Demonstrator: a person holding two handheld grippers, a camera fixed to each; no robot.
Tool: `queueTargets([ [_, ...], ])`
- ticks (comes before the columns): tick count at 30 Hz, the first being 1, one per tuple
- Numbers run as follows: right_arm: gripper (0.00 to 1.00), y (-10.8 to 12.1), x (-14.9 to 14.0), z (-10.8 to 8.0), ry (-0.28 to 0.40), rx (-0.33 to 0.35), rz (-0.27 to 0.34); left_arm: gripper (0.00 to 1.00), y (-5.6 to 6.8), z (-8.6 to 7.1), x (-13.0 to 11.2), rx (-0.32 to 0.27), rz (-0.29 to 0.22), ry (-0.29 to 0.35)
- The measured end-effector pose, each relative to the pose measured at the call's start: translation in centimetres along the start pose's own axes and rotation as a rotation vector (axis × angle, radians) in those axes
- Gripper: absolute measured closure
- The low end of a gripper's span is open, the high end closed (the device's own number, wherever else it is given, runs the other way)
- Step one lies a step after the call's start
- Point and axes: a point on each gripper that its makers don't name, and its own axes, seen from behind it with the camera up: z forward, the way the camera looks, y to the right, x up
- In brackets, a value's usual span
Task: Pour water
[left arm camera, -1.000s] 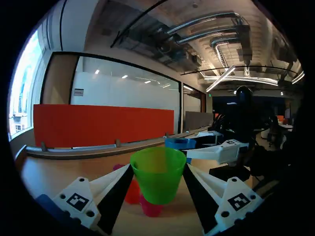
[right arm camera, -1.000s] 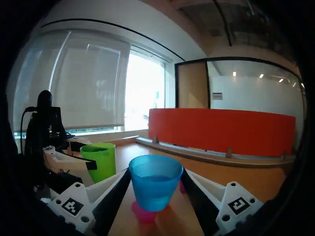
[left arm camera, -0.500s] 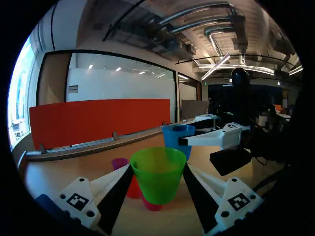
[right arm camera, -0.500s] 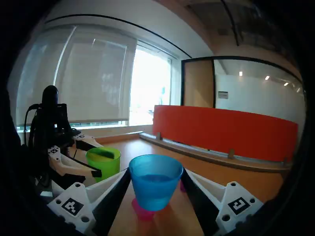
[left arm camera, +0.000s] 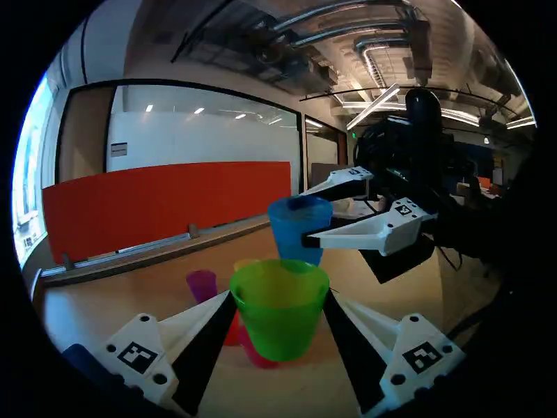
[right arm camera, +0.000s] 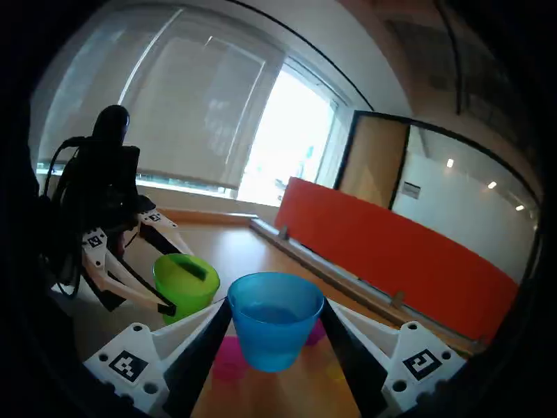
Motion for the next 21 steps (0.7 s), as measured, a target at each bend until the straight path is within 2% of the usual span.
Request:
queueTargets([
  [5,0.08,-0.2,0.3,0.3,-0.018,0.012,-0.087,0.14,0.3,0.5,-0.3,-0.010,0.004,-0.009],
  [11,0.08,-0.7,0.8,0.6,-0.025,0.037,-0.150,0.14,0.5,0.9,-0.4,-0.015,0.000,-0.009],
  [21,0.08,-0.8,1.5,1.4,-0.031,0.041,-0.256,0.14,0.6,1.1,-0.3,-0.017,-0.003,-0.003],
])
